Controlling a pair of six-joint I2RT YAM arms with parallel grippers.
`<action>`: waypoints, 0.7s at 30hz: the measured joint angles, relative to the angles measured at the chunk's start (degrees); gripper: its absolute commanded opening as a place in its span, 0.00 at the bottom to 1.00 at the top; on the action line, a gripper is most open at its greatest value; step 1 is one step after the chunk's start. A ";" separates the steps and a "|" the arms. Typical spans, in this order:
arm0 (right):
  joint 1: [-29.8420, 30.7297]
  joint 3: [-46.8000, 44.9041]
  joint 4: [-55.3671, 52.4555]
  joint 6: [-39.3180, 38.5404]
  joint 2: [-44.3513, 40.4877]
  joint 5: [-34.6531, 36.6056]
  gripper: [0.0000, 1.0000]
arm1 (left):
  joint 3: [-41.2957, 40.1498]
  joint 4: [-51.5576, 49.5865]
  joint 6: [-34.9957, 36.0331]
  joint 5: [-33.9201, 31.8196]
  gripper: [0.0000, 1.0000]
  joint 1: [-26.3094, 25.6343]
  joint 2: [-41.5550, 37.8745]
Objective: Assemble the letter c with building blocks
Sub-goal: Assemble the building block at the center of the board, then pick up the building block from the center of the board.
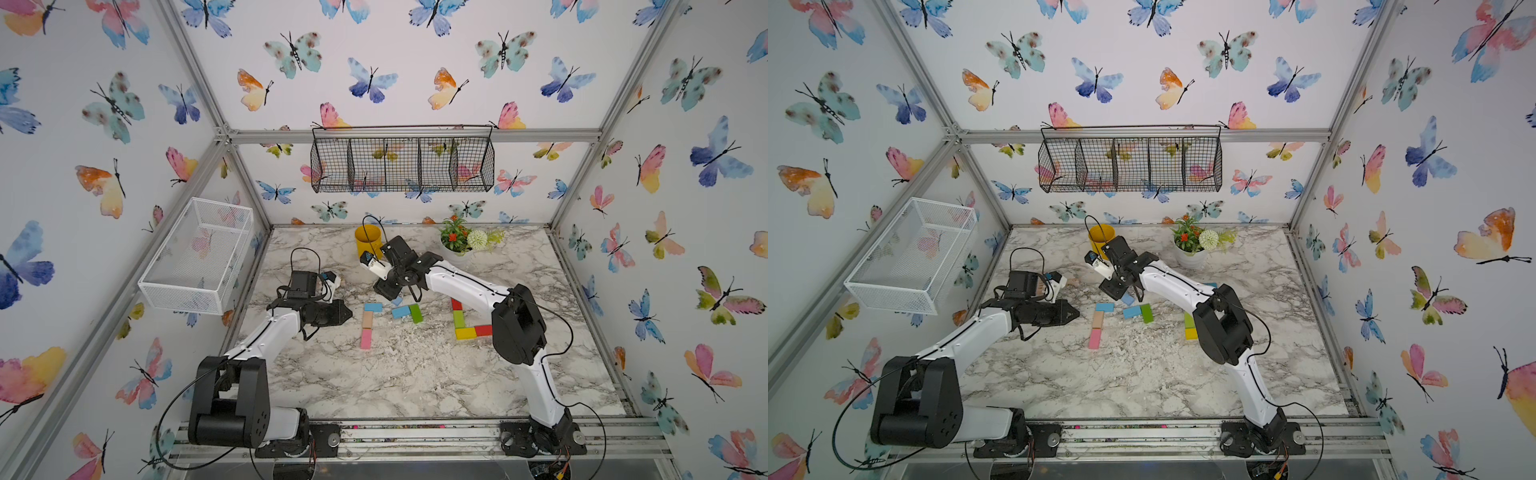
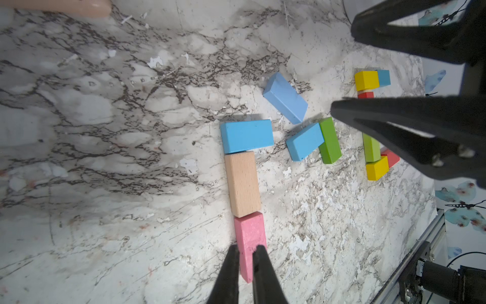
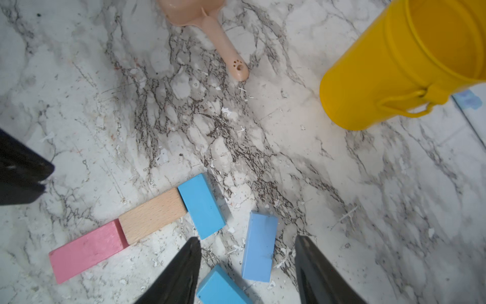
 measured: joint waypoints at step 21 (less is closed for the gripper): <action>-3.34 -0.52 -4.79 13.29 2.25 1.44 0.65 | -0.92 3.89 -0.31 6.49 0.18 0.00 -3.54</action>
